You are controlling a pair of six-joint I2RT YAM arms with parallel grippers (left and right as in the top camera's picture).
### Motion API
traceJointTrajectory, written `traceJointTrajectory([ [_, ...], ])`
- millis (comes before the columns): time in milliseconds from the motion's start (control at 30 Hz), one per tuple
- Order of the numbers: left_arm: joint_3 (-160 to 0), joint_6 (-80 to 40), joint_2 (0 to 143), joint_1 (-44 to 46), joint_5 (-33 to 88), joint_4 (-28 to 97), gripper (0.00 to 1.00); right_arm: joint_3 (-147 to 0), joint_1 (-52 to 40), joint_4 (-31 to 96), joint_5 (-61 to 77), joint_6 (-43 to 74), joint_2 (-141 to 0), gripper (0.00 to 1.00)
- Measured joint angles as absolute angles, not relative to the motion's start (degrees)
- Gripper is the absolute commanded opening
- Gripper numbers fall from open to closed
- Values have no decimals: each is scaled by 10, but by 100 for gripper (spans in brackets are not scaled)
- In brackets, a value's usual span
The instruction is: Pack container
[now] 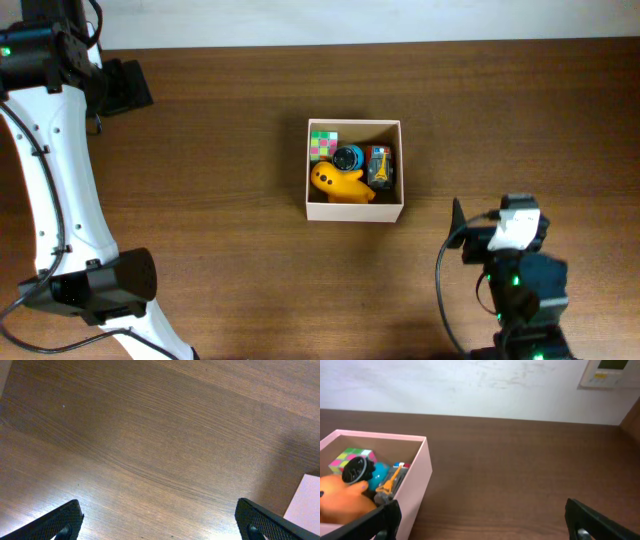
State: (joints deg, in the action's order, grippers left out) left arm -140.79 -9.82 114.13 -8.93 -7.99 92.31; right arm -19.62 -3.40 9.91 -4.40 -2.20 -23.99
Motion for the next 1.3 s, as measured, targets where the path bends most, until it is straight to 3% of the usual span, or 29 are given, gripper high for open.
traceJointTrajectory([
  [200, -1408, -98, 1141, -89, -80, 923, 99, -88, -34, 85, -43, -22, -99, 99],
  [500, -1408, -98, 1141, -89, -80, 923, 99, -42, -34, 118, -43, -22, -23, 99],
  [1300, -1408, -98, 1141, -89, -80, 923, 99, -39, -34, 116, -45, -22, -8, 99],
])
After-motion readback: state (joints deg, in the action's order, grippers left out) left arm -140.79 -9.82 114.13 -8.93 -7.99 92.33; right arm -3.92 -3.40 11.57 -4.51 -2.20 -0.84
